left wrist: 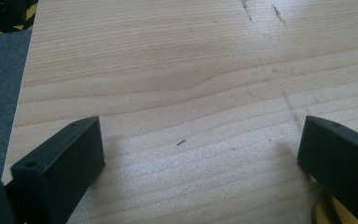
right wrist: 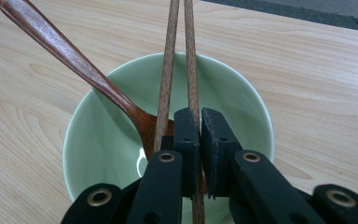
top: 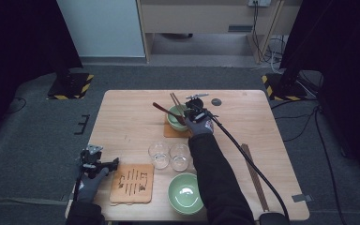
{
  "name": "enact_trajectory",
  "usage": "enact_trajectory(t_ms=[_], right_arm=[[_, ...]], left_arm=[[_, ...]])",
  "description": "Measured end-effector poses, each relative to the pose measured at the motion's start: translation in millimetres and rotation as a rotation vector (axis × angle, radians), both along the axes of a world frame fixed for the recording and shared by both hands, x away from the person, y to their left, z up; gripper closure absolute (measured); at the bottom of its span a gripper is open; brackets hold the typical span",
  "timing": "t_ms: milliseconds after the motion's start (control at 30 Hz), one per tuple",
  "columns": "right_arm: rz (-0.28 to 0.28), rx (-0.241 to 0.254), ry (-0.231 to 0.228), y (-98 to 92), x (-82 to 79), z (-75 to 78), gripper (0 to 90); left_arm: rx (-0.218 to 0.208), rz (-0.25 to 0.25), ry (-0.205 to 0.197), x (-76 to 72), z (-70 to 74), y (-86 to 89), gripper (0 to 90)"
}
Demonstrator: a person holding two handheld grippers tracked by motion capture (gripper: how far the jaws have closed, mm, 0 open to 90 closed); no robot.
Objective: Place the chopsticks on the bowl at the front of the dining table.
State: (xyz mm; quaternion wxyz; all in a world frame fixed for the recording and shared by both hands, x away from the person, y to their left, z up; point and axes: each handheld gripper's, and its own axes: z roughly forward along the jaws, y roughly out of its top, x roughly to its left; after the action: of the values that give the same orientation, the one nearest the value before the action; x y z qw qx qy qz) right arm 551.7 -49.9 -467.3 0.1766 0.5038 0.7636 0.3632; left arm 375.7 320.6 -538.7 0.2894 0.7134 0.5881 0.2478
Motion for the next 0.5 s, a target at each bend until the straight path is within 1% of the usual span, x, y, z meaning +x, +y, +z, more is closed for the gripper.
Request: enact_trajectory(t_ms=[133,400,500], right_arm=[[-0.001,0.009,0.004,-0.5,0.9,-0.2,84.9],[0.006,0.012,0.001,0.3,-0.4,-0.3,84.2],[0.0,0.012,-0.01,-0.6,-1.2,1.2,78.4]], left_arm=[[0.0,0.0,0.0,0.0,0.0,0.0,0.0],[0.0,0.0,0.0,0.0,0.0,0.0,0.0],[0.0,0.0,0.0,0.0,0.0,0.0,0.0]])
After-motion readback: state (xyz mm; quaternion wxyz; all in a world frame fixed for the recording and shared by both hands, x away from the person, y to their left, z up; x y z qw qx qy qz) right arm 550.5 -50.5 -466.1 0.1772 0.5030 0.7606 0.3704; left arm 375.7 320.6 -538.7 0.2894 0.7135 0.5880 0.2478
